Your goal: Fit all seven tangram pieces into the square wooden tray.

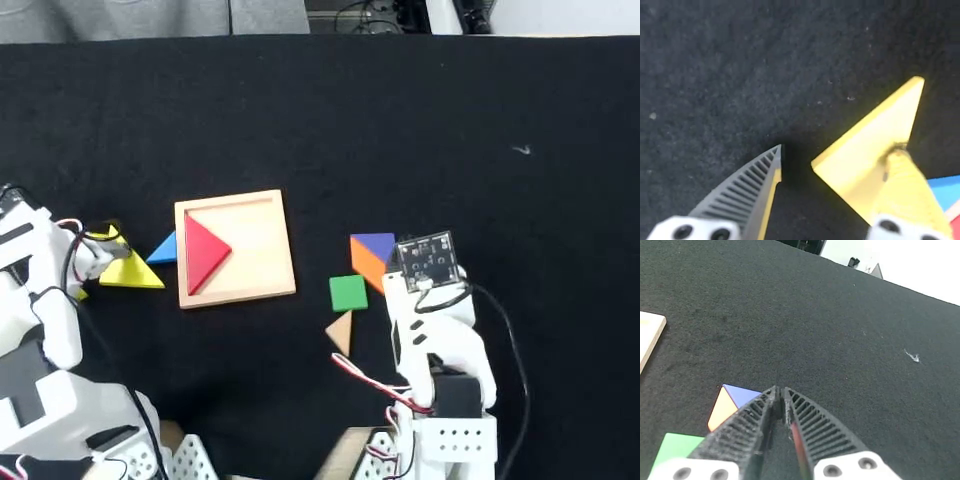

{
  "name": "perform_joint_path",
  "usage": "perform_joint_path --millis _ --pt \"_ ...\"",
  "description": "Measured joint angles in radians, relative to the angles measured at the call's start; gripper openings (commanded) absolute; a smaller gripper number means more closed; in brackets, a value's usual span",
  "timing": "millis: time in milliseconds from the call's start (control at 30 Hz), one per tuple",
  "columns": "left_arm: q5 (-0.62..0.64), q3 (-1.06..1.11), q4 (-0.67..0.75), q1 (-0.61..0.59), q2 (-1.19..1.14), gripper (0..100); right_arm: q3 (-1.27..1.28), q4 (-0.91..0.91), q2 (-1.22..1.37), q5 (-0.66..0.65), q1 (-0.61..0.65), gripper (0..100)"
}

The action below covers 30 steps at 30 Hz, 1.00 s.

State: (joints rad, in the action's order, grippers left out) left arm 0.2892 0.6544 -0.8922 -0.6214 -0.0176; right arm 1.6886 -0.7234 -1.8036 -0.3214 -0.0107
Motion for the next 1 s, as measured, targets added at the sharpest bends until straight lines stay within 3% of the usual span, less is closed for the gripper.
perform_joint_path --millis 333,567,767,1000 --pt "-0.141 -0.002 0.015 -0.018 -0.005 35 0.0 0.0 0.0 0.0 0.0 1.3" --pt "-0.14 -0.126 -0.043 0.015 -0.123 34 0.0 0.0 0.0 0.0 0.0 1.2" --pt "-0.115 -0.324 -0.18 0.025 -0.288 29 0.0 0.0 0.0 0.0 0.0 1.2" --pt "-0.077 -0.35 -0.19 0.089 -0.308 29 0.0 0.0 0.0 0.0 0.0 1.2"
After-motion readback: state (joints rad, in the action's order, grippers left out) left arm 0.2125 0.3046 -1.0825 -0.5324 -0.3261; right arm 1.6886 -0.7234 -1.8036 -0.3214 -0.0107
